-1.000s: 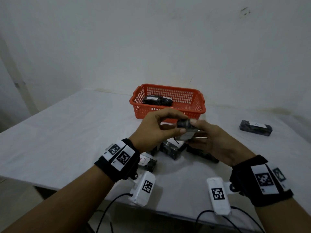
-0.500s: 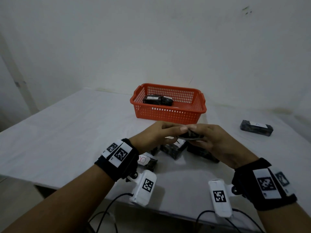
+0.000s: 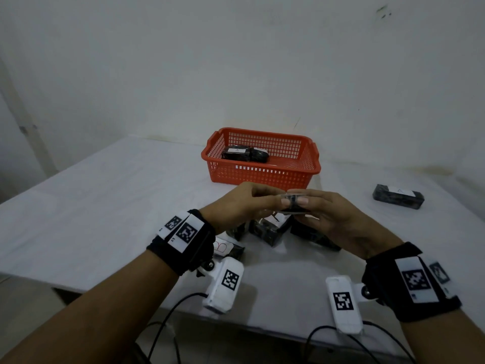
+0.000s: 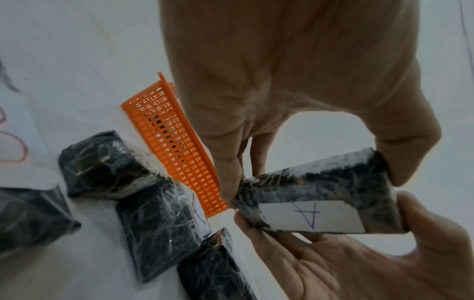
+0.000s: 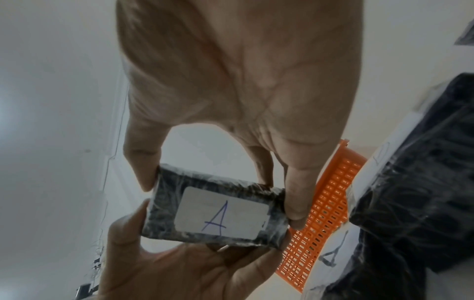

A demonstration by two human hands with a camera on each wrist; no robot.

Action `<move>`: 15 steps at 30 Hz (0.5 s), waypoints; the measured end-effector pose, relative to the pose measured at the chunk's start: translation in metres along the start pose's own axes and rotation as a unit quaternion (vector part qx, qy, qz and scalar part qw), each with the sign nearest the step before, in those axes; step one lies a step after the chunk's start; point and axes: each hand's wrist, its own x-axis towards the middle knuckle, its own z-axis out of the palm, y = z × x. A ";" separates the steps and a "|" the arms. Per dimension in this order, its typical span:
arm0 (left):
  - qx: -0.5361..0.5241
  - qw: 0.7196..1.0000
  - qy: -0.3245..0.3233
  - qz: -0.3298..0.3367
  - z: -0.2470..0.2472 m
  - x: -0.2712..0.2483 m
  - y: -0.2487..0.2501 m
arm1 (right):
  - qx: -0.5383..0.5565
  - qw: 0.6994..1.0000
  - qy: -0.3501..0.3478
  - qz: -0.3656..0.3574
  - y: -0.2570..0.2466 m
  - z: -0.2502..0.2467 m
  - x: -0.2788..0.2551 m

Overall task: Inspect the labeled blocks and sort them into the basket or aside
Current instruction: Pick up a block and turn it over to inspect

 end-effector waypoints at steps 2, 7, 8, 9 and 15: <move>0.005 1.000 -0.015 0.000 0.001 -0.001 0.001 | 0.006 1.000 0.015 -0.004 -0.001 0.000 0.001; -0.031 1.000 -0.003 -0.007 0.003 0.002 0.000 | -0.028 1.000 0.004 -0.013 0.001 0.001 -0.004; -0.069 0.998 0.000 -0.013 0.005 0.002 -0.001 | -0.017 1.000 0.004 -0.016 0.003 -0.002 -0.006; -0.117 0.993 0.003 -0.022 0.006 0.003 -0.002 | -0.003 1.000 0.007 -0.020 0.005 -0.005 -0.008; -0.285 0.955 -0.023 -0.079 0.017 0.005 0.001 | -0.011 0.995 0.092 -0.044 0.011 -0.022 -0.016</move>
